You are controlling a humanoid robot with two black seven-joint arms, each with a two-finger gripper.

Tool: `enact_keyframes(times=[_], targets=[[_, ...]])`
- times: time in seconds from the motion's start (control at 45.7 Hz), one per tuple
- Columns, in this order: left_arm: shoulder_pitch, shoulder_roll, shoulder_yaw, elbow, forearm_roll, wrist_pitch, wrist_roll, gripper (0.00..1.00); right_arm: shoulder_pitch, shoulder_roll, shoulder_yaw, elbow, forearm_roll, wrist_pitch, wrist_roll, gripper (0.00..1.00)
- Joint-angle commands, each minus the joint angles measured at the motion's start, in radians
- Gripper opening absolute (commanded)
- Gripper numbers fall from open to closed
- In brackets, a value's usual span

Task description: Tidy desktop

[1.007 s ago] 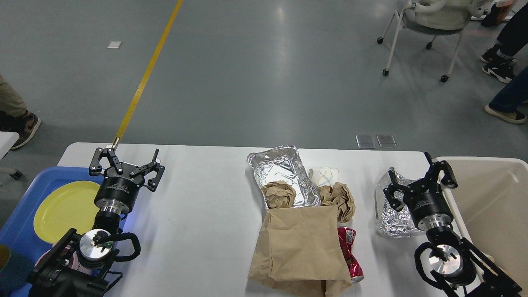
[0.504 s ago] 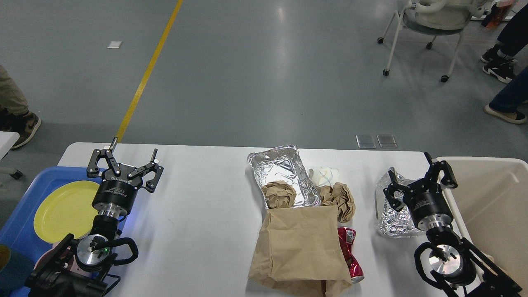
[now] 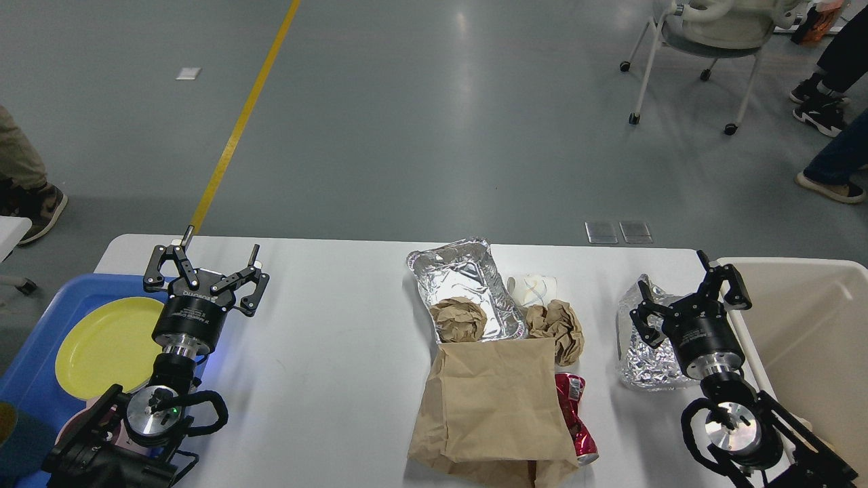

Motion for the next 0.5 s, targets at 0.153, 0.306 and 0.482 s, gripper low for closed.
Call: enact_keyframes(times=[0.153,0.306,0.482], targets=[[0.0,0.0,0.0,0.0,0.0,0.0,-0.001,0.96,0.026,-0.038,0.008,0.019,0.034,0.002,-0.08,1.0],[0.0,0.0,0.0,0.0,0.0,0.0,-0.001,0.96,0.092,-0.097,0.008,0.011,0.14,-0.018,-0.17,1.0],[0.0,0.0,0.0,0.0,0.0,0.0,-0.001,0.96,0.103,-0.117,0.017,0.002,0.141,-0.012,-0.16,1.0]])
